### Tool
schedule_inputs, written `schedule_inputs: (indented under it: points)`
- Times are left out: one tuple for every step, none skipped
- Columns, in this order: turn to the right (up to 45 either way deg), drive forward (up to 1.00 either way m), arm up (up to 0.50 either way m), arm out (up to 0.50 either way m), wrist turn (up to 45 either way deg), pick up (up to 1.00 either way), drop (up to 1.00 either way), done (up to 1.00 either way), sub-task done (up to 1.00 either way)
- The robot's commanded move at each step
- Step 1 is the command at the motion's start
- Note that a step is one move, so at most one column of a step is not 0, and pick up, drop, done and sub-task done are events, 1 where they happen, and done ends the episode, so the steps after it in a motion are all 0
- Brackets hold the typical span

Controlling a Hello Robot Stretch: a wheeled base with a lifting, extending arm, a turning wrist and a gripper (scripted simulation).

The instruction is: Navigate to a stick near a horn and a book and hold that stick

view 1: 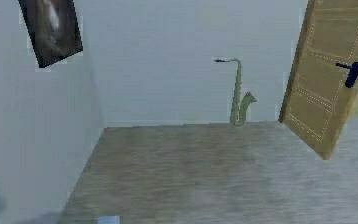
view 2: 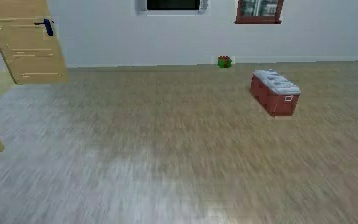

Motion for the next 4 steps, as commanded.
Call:
schedule_inputs:
  points:
    - [-45.0,0.0,0.0,0.0,0.0,0.0,0.0,0.0,0.0]
    - [-45.0,0.0,0.0,0.0,0.0,0.0,0.0,0.0,0.0]
    - [-45.0,0.0,0.0,0.0,0.0,0.0,0.0,0.0,0.0]
    - [-30.0,0.0,0.0,0.0,0.0,0.0,0.0,0.0,0.0]
